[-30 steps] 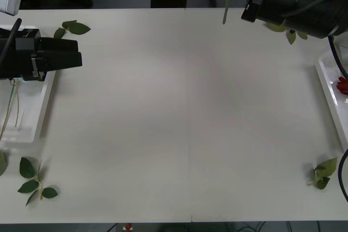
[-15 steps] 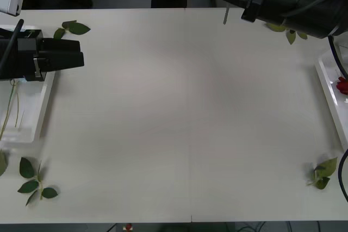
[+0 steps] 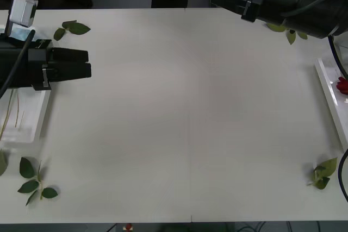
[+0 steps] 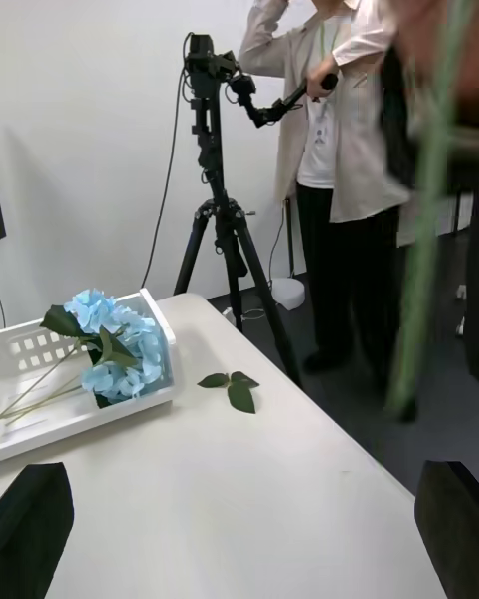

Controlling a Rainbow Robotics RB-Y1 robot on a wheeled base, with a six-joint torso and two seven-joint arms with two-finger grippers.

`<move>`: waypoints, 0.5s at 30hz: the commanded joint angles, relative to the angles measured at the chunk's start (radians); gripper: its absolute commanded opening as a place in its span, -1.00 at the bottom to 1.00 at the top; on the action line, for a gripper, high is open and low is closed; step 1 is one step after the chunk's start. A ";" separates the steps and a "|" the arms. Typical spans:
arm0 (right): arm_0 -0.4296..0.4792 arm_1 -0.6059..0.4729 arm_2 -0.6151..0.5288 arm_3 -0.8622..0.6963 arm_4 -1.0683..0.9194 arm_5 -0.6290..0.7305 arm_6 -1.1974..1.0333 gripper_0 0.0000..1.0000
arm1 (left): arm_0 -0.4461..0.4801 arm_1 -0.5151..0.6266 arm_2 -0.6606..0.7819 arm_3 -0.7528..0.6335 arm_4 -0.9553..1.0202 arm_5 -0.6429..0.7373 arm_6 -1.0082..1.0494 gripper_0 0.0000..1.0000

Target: Place the red flowers into the right box and the blue flowers into the left box. If a person shows an open palm, hand one flower to the person first, then continue sorting.

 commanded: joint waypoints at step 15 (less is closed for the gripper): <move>0.028 -0.233 0.082 0.027 0.011 0.224 -0.001 1.00 | -0.026 -0.052 0.040 -0.033 -0.053 0.033 0.041 1.00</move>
